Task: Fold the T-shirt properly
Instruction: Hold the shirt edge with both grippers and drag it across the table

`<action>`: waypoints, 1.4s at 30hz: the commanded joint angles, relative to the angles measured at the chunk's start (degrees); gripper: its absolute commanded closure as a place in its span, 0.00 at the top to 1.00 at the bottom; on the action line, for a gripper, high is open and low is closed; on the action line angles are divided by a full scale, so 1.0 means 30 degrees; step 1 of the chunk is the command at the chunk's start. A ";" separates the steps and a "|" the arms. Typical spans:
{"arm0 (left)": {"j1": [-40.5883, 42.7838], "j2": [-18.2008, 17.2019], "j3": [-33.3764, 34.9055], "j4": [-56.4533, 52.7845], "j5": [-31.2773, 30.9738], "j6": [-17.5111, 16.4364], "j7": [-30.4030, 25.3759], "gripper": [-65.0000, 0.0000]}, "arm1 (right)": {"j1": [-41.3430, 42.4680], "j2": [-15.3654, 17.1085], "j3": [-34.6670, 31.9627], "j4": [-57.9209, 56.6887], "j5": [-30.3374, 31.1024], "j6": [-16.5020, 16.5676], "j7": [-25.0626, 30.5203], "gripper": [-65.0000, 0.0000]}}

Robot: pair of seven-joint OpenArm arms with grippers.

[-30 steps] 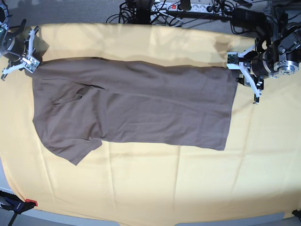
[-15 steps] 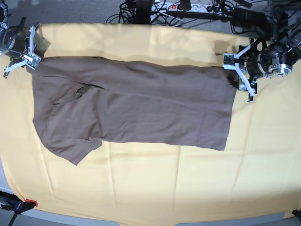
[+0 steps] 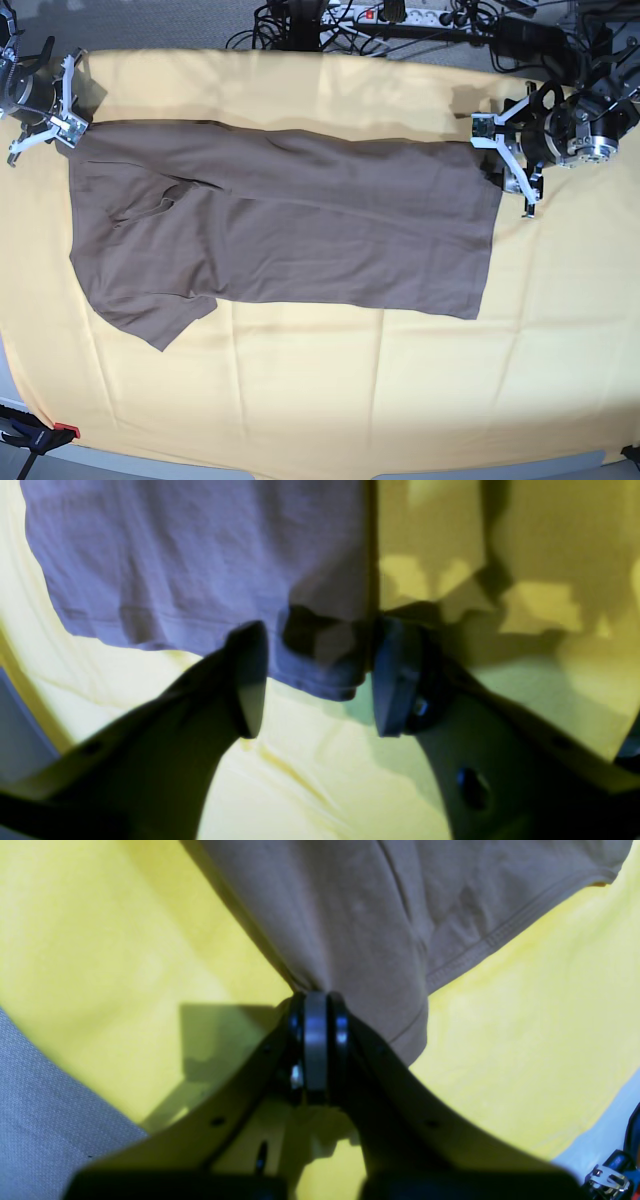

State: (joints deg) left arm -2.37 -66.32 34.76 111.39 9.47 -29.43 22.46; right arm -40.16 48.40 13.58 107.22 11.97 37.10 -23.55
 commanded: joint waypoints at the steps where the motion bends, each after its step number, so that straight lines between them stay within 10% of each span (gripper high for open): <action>1: -0.0168 -0.0372 -0.0233 0.0007 0.0204 0.0189 -0.0095 0.46 | 0.0051 0.0379 0.0197 0.0226 0.0066 -0.0160 0.0138 0.03; 10: -0.0160 0.0444 -0.0233 -0.1049 0.0197 0.0175 -0.0488 0.45 | 0.0044 0.0386 0.0197 0.0226 0.0073 -0.0153 0.0131 0.03; 15: -0.0175 0.0503 -0.0233 -0.1005 0.0204 0.0583 -0.0160 0.00 | 0.0051 0.0386 0.0197 0.0226 0.0058 -0.0160 0.0138 0.03; 24: -0.0175 -0.0838 -0.0233 0.0911 0.0197 0.0772 0.0969 0.00 | 0.0044 0.0393 0.0204 0.0510 0.0066 -0.0146 -0.0568 0.03; 32: -0.0168 -0.1013 -0.0233 0.1086 0.0175 0.1559 0.1013 0.27 | 0.0044 0.0393 0.0204 0.0634 0.0073 -0.0146 -0.0874 0.03; 38: -0.0160 -0.1013 -0.0233 0.1086 0.0044 0.1778 0.0962 0.00 | 0.0051 0.0386 0.0204 0.0634 0.0066 -0.0146 -0.0874 0.03; 42: -0.0168 -0.1013 -0.0233 0.1086 0.0051 0.2484 0.1027 0.00 | 0.0051 0.0393 0.0204 0.0634 0.0073 -0.0153 -0.0867 0.02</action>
State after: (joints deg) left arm -2.22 -67.92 34.61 114.06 9.45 -22.70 25.54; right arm -40.16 48.40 13.58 108.36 11.99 37.10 -26.41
